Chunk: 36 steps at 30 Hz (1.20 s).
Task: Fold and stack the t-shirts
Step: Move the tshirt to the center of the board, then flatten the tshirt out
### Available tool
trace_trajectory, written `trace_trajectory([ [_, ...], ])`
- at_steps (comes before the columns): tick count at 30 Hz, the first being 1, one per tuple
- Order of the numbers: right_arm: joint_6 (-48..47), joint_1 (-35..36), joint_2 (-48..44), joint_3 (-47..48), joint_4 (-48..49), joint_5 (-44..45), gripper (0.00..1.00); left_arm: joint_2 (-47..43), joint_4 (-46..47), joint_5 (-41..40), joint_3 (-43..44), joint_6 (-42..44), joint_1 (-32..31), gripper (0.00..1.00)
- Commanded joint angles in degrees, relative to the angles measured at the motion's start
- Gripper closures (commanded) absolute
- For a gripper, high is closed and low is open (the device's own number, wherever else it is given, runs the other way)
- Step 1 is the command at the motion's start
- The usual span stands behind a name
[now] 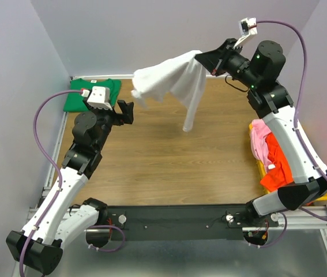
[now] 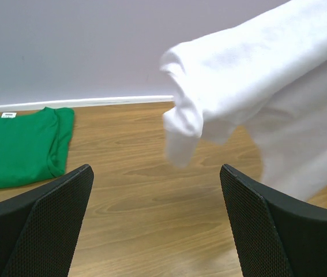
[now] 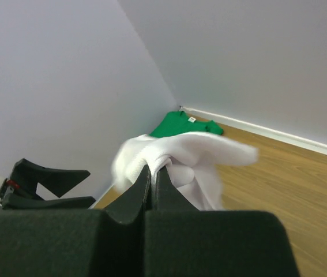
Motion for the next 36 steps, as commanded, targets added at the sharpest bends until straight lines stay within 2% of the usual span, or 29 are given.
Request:
trace_trajectory([
  [1, -0.44, 0.76, -1.45, -0.45, 0.77, 5.13, 1.00, -0.23, 0.94, -2.66, -0.86, 0.94, 0.42, 0.02],
  [3, -1.49, 0.76, -1.63, -5.44, 0.59, 12.22, 1.00, 0.03, 0.76, -2.92, -0.95, 0.94, 0.42, 0.02],
  [5, -3.16, 0.76, -1.28, -8.97, 0.50, 17.95, 0.88, 0.29, 0.76, -2.49, -1.04, 1.37, 0.42, 0.02],
  [6, -3.61, 0.67, -0.84, -11.08, -0.02, 23.55, 0.76, 0.38, 0.76, -2.22, -1.04, 1.46, 0.42, 0.03],
  [7, -3.70, 0.76, 0.20, -14.06, -0.72, 26.21, 0.53, 0.47, 0.85, -1.96, -1.21, 1.46, 0.42, 0.05],
  [8, -3.44, 0.76, 0.56, -15.92, -1.77, 30.50, 0.37, 0.56, 0.85, -1.96, -1.39, 1.20, 0.42, 0.05],
  [10, -2.39, 0.76, 0.83, -21.01, -2.48, 33.09, 0.13, 0.99, -0.28, -3.00, -1.48, -0.11, 0.42, 0.08],
  [11, -1.33, 0.76, 0.57, -22.69, -2.57, 32.92, 0.10, 1.00, -1.60, -3.10, -1.48, -2.56, 0.34, 0.09],
  [14, -0.97, 0.76, -0.14, -27.53, -2.57, 30.64, 0.06, 0.47, -3.10, -3.62, -3.41, -6.52, -1.41, 0.13],
  [16, -1.41, 0.76, -0.23, -28.94, -2.49, 29.41, 0.06, 0.47, -3.28, -7.81, -5.94, -10.65, -3.96, 0.13],
  [17, -1.76, 0.67, 0.04, -29.47, -2.49, 28.71, 0.06, 0.99, -3.37, -9.50, -6.83, -11.88, -7.62, 0.13],
  [20, -2.47, 0.76, 1.00, -29.82, -2.40, 25.20, 0.06, 4.49, -5.47, -11.45, -9.29, -18.64, -11.78, 0.13],
  [24, -2.73, 0.67, 2.76, -29.73, -2.14, 23.08, 0.06, 7.94, -9.78, -13.38, -11.58, -25.33, -13.98, 0.13],
  [31, -4.49, 0.76, 7.50, -29.03, -1.70, 19.48, 0.07, 11.80, -18.12, -12.95, -15.27, -35.09, -17.84, 0.17],
  [36, -3.61, 0.76, 8.65, -31.84, -1.61, 18.86, 0.08, 14.00, -19.71, -8.20, -17.73, -39.40, -20.75, 0.22],
])
